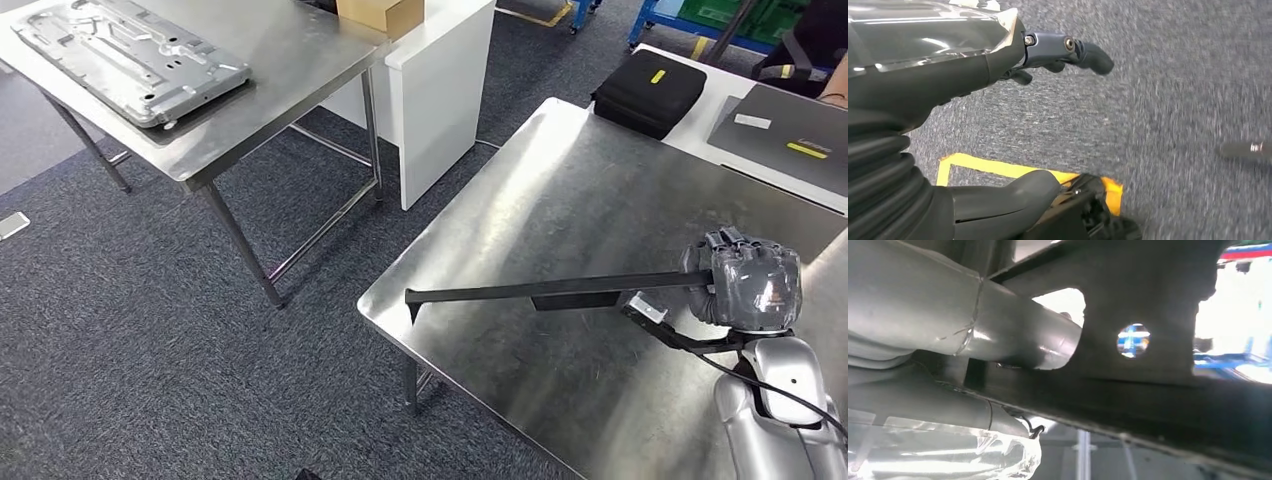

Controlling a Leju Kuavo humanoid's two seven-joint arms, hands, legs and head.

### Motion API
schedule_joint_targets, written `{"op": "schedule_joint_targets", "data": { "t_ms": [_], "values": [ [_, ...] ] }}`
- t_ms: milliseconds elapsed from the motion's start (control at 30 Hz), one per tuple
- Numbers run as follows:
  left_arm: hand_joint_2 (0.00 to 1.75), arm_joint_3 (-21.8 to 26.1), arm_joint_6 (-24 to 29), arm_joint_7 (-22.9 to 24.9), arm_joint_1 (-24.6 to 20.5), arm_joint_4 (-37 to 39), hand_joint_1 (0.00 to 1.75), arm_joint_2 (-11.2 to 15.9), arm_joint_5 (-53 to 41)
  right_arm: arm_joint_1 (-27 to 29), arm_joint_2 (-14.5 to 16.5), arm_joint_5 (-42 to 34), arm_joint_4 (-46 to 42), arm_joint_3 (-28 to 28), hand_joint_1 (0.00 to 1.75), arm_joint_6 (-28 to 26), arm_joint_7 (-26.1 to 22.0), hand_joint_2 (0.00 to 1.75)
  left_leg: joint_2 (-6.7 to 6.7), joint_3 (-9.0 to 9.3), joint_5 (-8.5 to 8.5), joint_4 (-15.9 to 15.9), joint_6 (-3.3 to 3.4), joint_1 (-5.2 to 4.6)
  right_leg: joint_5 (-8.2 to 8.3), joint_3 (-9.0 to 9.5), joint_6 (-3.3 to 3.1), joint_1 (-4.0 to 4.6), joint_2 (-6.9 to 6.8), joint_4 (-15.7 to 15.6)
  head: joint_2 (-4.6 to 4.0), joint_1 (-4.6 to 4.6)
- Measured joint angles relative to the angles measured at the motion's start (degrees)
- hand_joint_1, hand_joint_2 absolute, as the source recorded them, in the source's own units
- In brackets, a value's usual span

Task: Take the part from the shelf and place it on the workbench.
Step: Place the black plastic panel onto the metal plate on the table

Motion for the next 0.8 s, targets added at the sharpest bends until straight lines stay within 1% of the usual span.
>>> {"op": "schedule_joint_targets", "data": {
  "t_ms": [33,67,100,133,167,200,233,267,300,333,367,400,433,467,500,533,567,600,633,667,700,733,767,800],
  "values": [
    [1.75,0.1,-0.3,-0.1,-0.1,0.0,0.00,0.0,0.0,-0.6,0.1,0.0,0.7,0.2,1.75,0.0,0.0,0.00,0.88,-0.15,0.04,0.0,-0.07,-0.03,-1.16,-1.19,0.20,-0.21,-0.57,3.1,0.00,0.05],
    [1.75,0.2,-0.5,-0.3,-0.2,0.0,0.00,0.0,-0.2,-0.9,0.2,0.0,1.2,0.4,1.75,0.0,0.0,0.00,1.69,-0.27,0.05,0.1,-0.17,-0.02,-1.57,-1.43,0.64,-0.50,-0.90,4.5,0.00,0.05],
    [1.75,0.2,-0.3,-0.6,-0.3,0.0,0.00,0.0,-0.5,-1.2,0.2,0.0,1.7,0.5,1.75,0.0,0.1,0.00,2.46,-0.40,0.00,0.3,-0.33,0.05,-1.09,-0.40,1.31,-0.82,-1.27,3.4,0.00,0.08],
    [1.75,0.2,0.2,-1.2,-0.4,0.0,0.00,0.0,-0.8,-1.4,0.2,0.0,2.0,0.6,1.75,0.0,0.2,0.00,3.18,-0.54,-0.14,0.6,-0.61,0.17,0.04,1.79,2.09,-1.16,-1.97,0.0,0.00,0.09],
    [1.75,0.2,0.7,-1.9,-0.6,0.0,0.00,0.0,-1.0,-1.7,0.1,0.0,2.1,0.7,1.75,0.0,0.3,0.00,3.87,-0.71,-0.41,1.1,-1.04,0.23,1.10,4.37,2.71,-1.40,-3.45,-4.3,0.00,0.12],
    [1.75,0.2,1.0,-2.5,-0.6,0.0,0.00,0.0,-1.2,-2.0,0.0,0.0,2.3,0.8,1.75,0.0,0.4,0.00,4.49,-0.93,-0.78,1.8,-1.55,0.18,2.04,6.55,3.04,-1.32,-4.81,-7.8,0.00,0.21],
    [1.75,0.2,1.2,-2.9,-0.7,-0.1,0.00,0.1,-1.3,-2.2,0.0,0.0,2.4,0.8,1.75,0.0,0.5,0.00,5.03,-1.07,-1.13,2.3,-2.04,0.03,2.54,7.79,2.87,-1.24,-5.67,-10.0,0.00,0.22],
    [1.75,0.3,1.2,-3.2,-0.7,-0.1,0.00,0.2,-1.3,-2.4,-0.1,0.2,2.5,0.9,1.75,0.0,0.5,0.00,5.58,-1.13,-1.41,2.7,-2.39,-0.14,2.65,8.08,2.45,-1.09,-5.99,-10.6,0.00,0.17],
    [1.75,0.3,1.4,-3.3,-0.8,-0.1,0.00,0.2,-1.4,-2.5,-0.1,0.3,2.7,0.9,1.75,0.0,0.6,0.00,6.13,-1.14,-1.57,2.9,-2.58,-0.23,2.80,7.87,2.02,-0.99,-5.31,-10.4,0.00,0.09],
    [1.75,0.3,1.6,-3.4,-0.8,-0.1,0.00,0.3,-1.5,-2.6,-0.2,0.6,2.8,1.0,1.75,0.0,0.7,0.00,6.62,-1.13,-1.70,3.0,-2.73,-0.15,2.88,7.61,1.55,-1.21,-4.48,-10.2,0.00,-0.04],
    [1.75,0.3,1.9,-3.5,-0.8,-0.1,0.00,0.4,-1.6,-2.6,-0.4,0.8,2.9,1.0,1.75,0.0,0.8,0.00,6.09,-1.22,-2.09,3.4,-2.96,0.11,2.99,7.45,1.22,-1.38,-3.81,-10.2,0.00,-0.14],
    [1.75,0.3,2.0,-3.6,-0.8,-0.1,0.00,0.5,-1.6,-2.9,-0.6,0.9,3.0,1.1,1.75,0.0,0.9,0.00,4.74,-1.60,-3.01,4.4,-3.23,0.40,3.12,7.32,0.85,-1.54,-3.16,-10.1,0.00,-0.17],
    [1.75,0.3,2.1,-3.8,-0.8,-0.1,0.00,0.6,-1.7,-3.2,-0.8,0.9,3.0,1.1,1.75,0.0,0.9,0.00,2.88,-2.48,-4.58,6.5,-3.52,0.68,3.29,7.19,0.42,-1.65,-2.50,-10.2,0.00,-0.25],
    [1.75,0.3,2.2,-3.9,-0.7,-0.1,0.00,0.6,-1.7,-3.5,-0.9,0.9,3.1,1.1,1.75,0.0,1.0,0.00,0.85,-3.89,-6.63,9.7,-3.73,0.85,3.46,7.01,0.08,-1.62,-1.83,-10.2,0.00,-0.36],
    [1.75,0.3,2.4,-4.0,-0.7,-0.1,0.00,0.7,-1.7,-3.8,-0.9,0.9,3.2,1.2,1.75,0.1,1.0,0.00,-0.30,-5.74,-8.69,13.5,-3.79,0.91,3.60,6.79,-0.20,-1.53,-1.13,-10.2,0.00,-0.45],
    [1.75,0.3,2.7,-4.2,-0.6,-0.1,0.00,0.7,-1.7,-4.0,-0.9,0.9,3.3,1.2,1.75,0.1,1.0,0.00,-0.79,-7.55,-10.18,17.1,-3.75,0.90,3.75,6.58,-0.44,-1.38,-0.53,-10.1,0.00,-0.54],
    [1.75,0.3,3.1,-4.4,-0.5,-0.1,0.00,0.8,-1.7,-4.1,-0.9,0.9,3.5,1.2,1.75,0.2,1.0,0.00,-0.94,-8.74,-10.60,19.3,-3.59,0.88,3.87,6.41,-0.60,-1.21,0.07,-10.1,0.00,-0.59],
    [1.75,0.3,3.5,-4.6,-0.4,-0.1,0.00,0.8,-1.7,-4.1,-0.9,0.9,3.6,1.2,1.75,0.2,1.0,0.00,-1.01,-8.95,-9.88,19.4,-3.30,0.85,3.97,6.32,-0.73,-1.04,0.60,-10.1,0.00,-0.59],
    [1.75,0.3,3.9,-4.9,-0.4,-0.1,0.00,0.9,-1.7,-4.1,-1.0,0.9,3.7,1.2,1.75,0.3,1.0,0.00,-1.12,-7.98,-8.15,17.2,-2.86,0.77,4.06,6.30,-0.79,-0.86,1.04,-10.1,0.00,-0.61],
    [1.75,0.3,4.2,-5.1,-0.4,-0.1,0.00,0.9,-1.7,-4.1,-1.0,0.9,3.8,1.2,1.75,0.3,1.0,0.00,-1.37,-6.14,-5.97,13.4,-2.26,0.64,4.14,6.31,-0.76,-0.72,1.54,-10.2,0.00,-0.61],
    [1.75,0.3,4.4,-5.2,-0.4,-0.1,0.00,1.0,-1.7,-4.1,-1.1,0.9,3.8,1.2,1.75,0.3,1.0,0.00,-1.75,-4.21,-4.24,9.5,-1.63,0.46,4.22,6.32,-0.66,-0.56,1.90,-10.1,0.00,-0.57],
    [1.75,0.3,4.5,-5.3,-0.4,-0.1,0.00,1.0,-1.7,-4.2,-1.1,0.9,3.9,1.2,1.75,0.3,1.0,0.00,-1.98,-2.73,-3.03,6.5,-1.15,0.24,4.32,6.31,-0.49,-0.44,2.17,-10.1,0.00,-0.51],
    [1.75,0.3,4.6,-5.5,-0.5,-0.1,0.00,1.0,-1.7,-4.3,-1.2,0.9,3.9,1.2,1.75,0.3,1.0,0.00,-2.12,-1.94,-2.49,4.8,-0.82,0.03,4.44,6.27,-0.28,-0.37,2.34,-10.2,0.00,-0.49],
    [1.75,0.3,4.8,-5.6,-0.5,-0.1,0.00,1.1,-1.7,-4.3,-1.2,1.0,3.9,1.2,1.75,0.3,1.0,0.00,-2.10,-1.79,-2.37,4.2,-0.67,-0.17,4.60,6.22,-0.01,-0.36,2.44,-10.3,0.00,-0.46]
  ]
}}
